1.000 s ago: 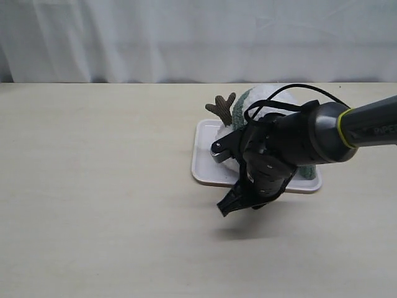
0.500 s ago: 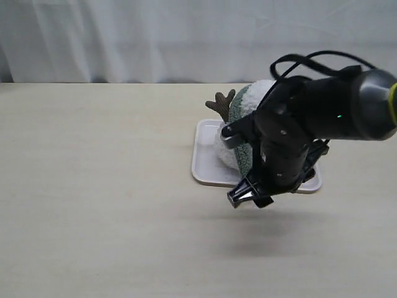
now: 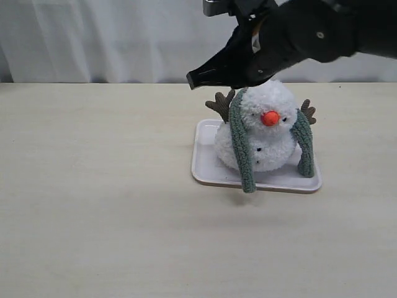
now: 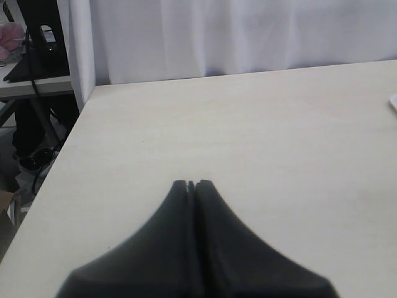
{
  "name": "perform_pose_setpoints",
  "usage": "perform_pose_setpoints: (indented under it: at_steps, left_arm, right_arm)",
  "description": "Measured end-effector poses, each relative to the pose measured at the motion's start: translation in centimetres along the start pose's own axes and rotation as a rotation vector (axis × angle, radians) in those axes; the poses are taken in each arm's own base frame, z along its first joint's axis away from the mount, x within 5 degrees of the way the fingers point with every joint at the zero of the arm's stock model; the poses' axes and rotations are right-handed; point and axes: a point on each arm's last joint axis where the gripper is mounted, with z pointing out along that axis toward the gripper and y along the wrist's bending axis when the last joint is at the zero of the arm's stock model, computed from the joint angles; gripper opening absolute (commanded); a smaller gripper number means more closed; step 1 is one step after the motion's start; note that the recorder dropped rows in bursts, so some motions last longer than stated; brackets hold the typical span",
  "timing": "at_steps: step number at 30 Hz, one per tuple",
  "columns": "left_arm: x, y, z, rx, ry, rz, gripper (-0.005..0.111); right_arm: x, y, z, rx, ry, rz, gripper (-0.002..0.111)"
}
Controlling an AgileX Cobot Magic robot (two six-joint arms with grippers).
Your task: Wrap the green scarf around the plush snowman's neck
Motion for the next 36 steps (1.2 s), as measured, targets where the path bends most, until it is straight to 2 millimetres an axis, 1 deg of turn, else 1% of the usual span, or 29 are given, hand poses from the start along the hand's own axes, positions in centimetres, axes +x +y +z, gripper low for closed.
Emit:
perform_pose_setpoints:
  at_steps: [1,2,3,4,7,9,13,16,23,28,30,33,36]
  left_arm:
    - [0.0,0.0,0.0,0.0,0.0,0.0,0.0]
    - [0.0,0.0,0.0,0.0,0.0,0.0,0.0]
    - [0.0,0.0,0.0,0.0,0.0,0.0,0.0]
    - [0.0,0.0,0.0,0.0,0.0,0.0,0.0]
    - [0.0,0.0,0.0,0.0,0.0,0.0,0.0]
    - [0.0,0.0,0.0,0.0,0.0,0.0,0.0]
    - [0.0,0.0,0.0,0.0,0.0,0.0,0.0]
    - [0.0,0.0,0.0,0.0,0.0,0.0,0.0]
    - [0.0,0.0,0.0,0.0,0.0,0.0,0.0]
    - [0.0,0.0,0.0,0.0,0.0,0.0,0.0]
    - [0.0,0.0,0.0,0.0,0.0,0.0,0.0]
    - [0.0,0.0,0.0,0.0,0.0,0.0,0.0]
    - [0.0,0.0,0.0,0.0,0.0,0.0,0.0]
  right_arm:
    - [-0.4,-0.1,0.6,0.032,0.026,-0.001,0.004]
    - [-1.2,-0.3,1.8,0.106,0.077,0.0,0.004]
    - [-1.3,-0.5,2.5,0.149,0.113,-0.004,0.004]
    - [-1.1,-0.6,4.0,0.21,0.18,-0.011,0.004]
    - [-0.7,-0.3,6.6,0.242,0.24,-0.016,0.004]
    - [-0.3,-0.3,7.8,0.246,0.254,-0.006,0.004]
    - [0.5,-1.2,9.7,0.266,0.287,0.018,0.004]
    - [0.9,-1.1,10.9,0.261,0.291,0.02,0.004]
    - [1.7,-0.7,12.4,0.239,0.304,0.014,0.004]
    - [1.8,-0.8,12.6,0.239,0.31,0.002,0.004]
    - [1.6,-0.8,12.4,0.236,0.305,0.007,0.004]
    - [1.0,-0.8,11.4,0.222,0.287,0.027,0.004]
    - [-0.1,-1.1,9.5,0.21,0.244,0.046,0.004]
